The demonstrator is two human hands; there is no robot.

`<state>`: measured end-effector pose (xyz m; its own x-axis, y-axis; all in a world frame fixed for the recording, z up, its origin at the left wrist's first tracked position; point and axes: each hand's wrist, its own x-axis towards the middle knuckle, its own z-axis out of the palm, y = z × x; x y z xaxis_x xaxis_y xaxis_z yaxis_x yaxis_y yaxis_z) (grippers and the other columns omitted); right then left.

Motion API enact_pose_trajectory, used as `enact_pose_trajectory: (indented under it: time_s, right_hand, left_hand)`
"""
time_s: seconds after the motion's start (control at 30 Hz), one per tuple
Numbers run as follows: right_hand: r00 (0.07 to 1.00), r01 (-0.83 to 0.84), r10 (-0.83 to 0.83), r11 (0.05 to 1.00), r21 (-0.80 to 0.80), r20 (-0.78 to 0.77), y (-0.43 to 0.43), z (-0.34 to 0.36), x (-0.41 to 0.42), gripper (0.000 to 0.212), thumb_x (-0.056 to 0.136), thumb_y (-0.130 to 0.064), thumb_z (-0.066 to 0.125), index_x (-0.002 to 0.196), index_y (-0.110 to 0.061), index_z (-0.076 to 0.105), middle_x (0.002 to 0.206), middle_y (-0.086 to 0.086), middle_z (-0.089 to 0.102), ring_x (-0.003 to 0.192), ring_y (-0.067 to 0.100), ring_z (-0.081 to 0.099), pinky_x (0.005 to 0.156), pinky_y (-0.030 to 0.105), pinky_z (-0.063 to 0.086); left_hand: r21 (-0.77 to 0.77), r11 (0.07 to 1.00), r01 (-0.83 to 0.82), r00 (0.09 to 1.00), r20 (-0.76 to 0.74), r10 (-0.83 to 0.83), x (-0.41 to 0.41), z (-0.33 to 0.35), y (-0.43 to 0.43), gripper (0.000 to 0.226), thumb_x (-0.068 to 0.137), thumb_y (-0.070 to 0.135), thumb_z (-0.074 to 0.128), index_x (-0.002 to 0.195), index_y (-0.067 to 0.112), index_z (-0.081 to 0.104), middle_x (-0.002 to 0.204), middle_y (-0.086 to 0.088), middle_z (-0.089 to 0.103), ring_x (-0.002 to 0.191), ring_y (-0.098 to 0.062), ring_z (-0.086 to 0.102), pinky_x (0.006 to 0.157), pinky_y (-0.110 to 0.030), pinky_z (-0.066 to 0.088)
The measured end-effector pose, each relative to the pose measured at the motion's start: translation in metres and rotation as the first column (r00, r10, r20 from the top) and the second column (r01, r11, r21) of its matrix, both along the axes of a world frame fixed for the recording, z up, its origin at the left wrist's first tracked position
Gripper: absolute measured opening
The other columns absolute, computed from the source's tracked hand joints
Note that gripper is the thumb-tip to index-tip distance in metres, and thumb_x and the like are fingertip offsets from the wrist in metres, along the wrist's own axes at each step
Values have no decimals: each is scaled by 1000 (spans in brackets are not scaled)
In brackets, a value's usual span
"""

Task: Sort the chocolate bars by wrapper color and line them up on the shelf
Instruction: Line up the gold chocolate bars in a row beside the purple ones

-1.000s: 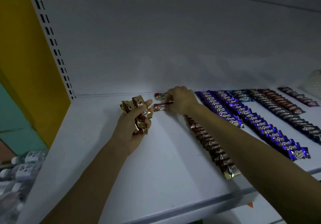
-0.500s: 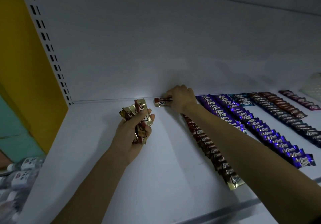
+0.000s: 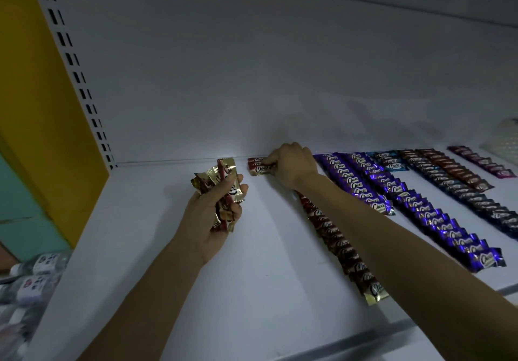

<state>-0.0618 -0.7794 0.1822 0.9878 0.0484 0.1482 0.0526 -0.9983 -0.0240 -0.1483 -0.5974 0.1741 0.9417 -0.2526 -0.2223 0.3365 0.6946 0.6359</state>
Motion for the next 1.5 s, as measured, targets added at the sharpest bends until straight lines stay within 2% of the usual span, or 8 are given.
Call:
enact_pose_trajectory:
  time_s: [0.17,0.5,0.63,0.77,0.97,1.1,1.3,1.5]
  right_hand:
    - [1000,-6,6,1000,-18,7,3,-2,-4,42,94,-16,48,132,-35,53,116,6,56,109,27,47,90,34,34]
    - [997,-13,4,993,119,74,7,8,-10,29,94,-19,50,118,-25,66,110,7,62,104,26,53,82,29,35]
    - [988,-44,144,571,820,-47,22,31,-48,35,93,-40,55,91,-10,73,86,9,71,72,13,60,66,19,43]
    - [952,-19,279,463,886,-126,32,40,-77,15,84,-34,68,80,-20,70,70,-11,67,62,2,57,57,16,42]
    - [976,75,179,268,961,-126,19,35,-82,3,86,-11,67,87,-12,65,71,-2,67,55,7,59,56,21,42]
    - [976,-42,212,371,928,-41,8,35,-82,10,85,4,64,93,-1,66,66,0,65,53,3,60,55,15,47]
    - [999,-28,41,901,433,-21,-7,13,-56,18,83,-14,66,73,-28,61,82,-6,67,83,16,62,83,33,48]
    - [996,7,-19,990,140,87,-6,8,-28,15,88,-22,61,97,-27,71,106,0,66,106,24,50,83,31,33]
  left_hand:
    - [5,1000,3,1000,-17,-3,-1,1,-1,46,76,14,63,120,2,57,91,-9,62,59,-4,63,42,-13,42]
    - [17,1000,21,1000,21,-22,0,0,0,32,75,15,64,105,3,62,85,-4,64,63,-4,64,42,-12,41]
    - [47,996,70,995,73,-73,1,-2,1,32,74,18,65,103,6,62,82,-4,61,62,-5,59,43,-11,40]
    - [149,985,83,986,130,-102,-3,-1,0,27,75,23,67,98,9,65,89,-6,64,66,-8,58,42,-14,41]
    - [189,981,34,994,100,-54,-4,0,-1,8,88,8,61,94,9,66,76,-4,62,59,-7,53,40,-13,36]
    - [193,981,-1,996,93,-18,-4,1,-3,8,88,10,62,95,8,62,76,-3,59,55,-5,51,39,-14,35]
    - [39,999,-27,999,-32,28,0,1,0,5,90,13,59,94,11,61,86,-3,62,63,-6,48,40,-12,34]
    - [36,999,-8,1000,3,8,1,-2,-1,19,95,15,53,107,12,67,84,-1,70,72,-9,64,44,-12,41]
